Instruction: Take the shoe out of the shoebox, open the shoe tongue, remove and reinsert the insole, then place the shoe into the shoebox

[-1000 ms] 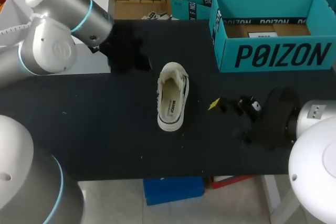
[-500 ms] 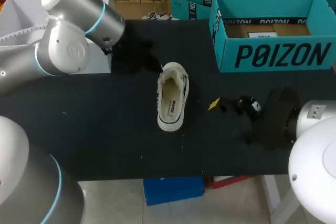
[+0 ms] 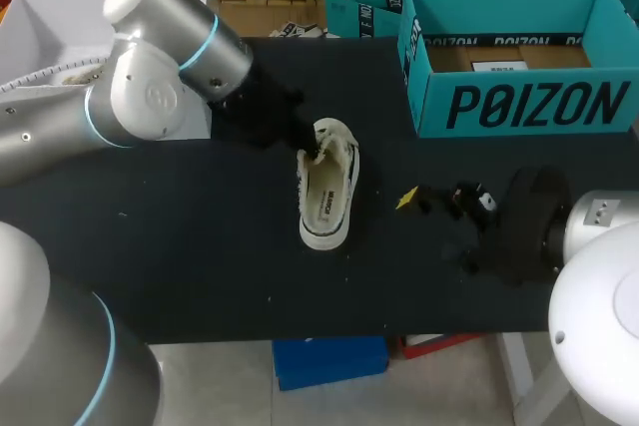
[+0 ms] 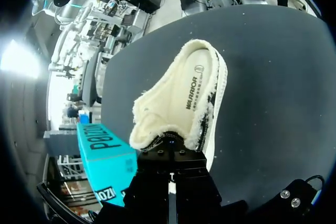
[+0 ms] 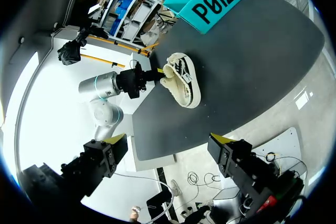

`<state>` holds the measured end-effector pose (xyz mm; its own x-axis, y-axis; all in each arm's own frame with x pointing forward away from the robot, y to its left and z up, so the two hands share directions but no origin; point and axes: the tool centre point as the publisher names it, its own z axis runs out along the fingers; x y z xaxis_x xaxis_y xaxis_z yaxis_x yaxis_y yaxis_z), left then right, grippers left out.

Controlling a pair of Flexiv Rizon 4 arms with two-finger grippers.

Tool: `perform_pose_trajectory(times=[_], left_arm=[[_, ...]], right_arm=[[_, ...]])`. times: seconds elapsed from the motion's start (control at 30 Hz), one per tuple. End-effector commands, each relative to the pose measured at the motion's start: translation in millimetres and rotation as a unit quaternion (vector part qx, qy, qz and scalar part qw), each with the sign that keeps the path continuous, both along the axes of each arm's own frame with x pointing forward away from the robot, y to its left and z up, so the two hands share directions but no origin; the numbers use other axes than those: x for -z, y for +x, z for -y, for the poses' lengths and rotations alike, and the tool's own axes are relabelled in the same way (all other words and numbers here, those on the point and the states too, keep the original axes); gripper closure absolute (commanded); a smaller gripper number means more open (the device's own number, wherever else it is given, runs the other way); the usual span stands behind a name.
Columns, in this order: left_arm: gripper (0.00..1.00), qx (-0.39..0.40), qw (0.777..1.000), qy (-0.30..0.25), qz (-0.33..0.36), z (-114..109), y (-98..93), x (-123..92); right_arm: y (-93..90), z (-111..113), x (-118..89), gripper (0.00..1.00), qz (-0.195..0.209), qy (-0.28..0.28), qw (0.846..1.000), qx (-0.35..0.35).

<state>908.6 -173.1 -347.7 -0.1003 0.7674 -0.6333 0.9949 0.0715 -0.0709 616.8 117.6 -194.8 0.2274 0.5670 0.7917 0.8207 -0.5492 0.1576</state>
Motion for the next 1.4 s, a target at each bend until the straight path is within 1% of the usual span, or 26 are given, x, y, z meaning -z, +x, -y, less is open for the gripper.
perform_pose_trajectory(times=[0.03,0.13,0.23,0.37,0.47,0.63,0.77,1.0,1.27,1.33,1.4], left_arm=[[1.0,-0.007,1.0,0.003,0.005,-27.2,-1.5,-14.5],[1.0,-0.018,1.0,0.005,0.009,-35.6,5.9,-19.9],[1.0,-0.023,1.0,0.001,0.014,-33.2,12.5,-23.4],[1.0,-0.021,1.0,-0.009,0.014,-16.3,21.1,-24.0],[1.0,-0.01,1.0,-0.013,0.012,-1.0,22.3,-22.3],[1.0,0.005,1.0,-0.017,0.005,18.9,18.9,-15.8],[1.0,0.015,1.0,-0.016,-0.004,26.2,11.3,-8.8],[1.0,0.02,0.999,-0.016,-0.02,16.8,-4.7,-3.4],[1.0,0.019,0.999,-0.005,-0.04,8.3,-18.8,11.3],[1.0,0.019,0.999,-0.004,-0.041,6.7,-19.9,11.3],[1.0,0.017,0.999,-0.004,-0.037,3.4,-19.3,4.7]], right_arm=[[-4.6,2.0,6.6,0.0,0.004,0.016,1.0,0.001],[-4.6,2.0,6.6,0.0,0.004,0.016,1.0,0.001],[-4.6,2.0,6.6,0.0,0.004,0.016,1.0,0.001],[-4.6,2.0,6.6,0.0,0.004,0.016,1.0,0.001],[-4.6,2.0,6.6,0.0,0.004,0.016,1.0,0.001],[-4.6,2.0,6.6,0.0,0.004,0.016,1.0,0.001],[-4.6,2.0,6.6,0.0,0.004,0.016,1.0,0.001],[-4.6,2.0,6.6,0.0,0.004,0.016,1.0,0.001],[-4.6,2.0,6.6,0.0,0.004,0.016,1.0,0.001],[-4.6,2.0,6.6,0.0,0.004,0.016,1.0,0.001],[-4.6,2.0,6.6,0.0,0.004,0.016,1.0,0.001]])
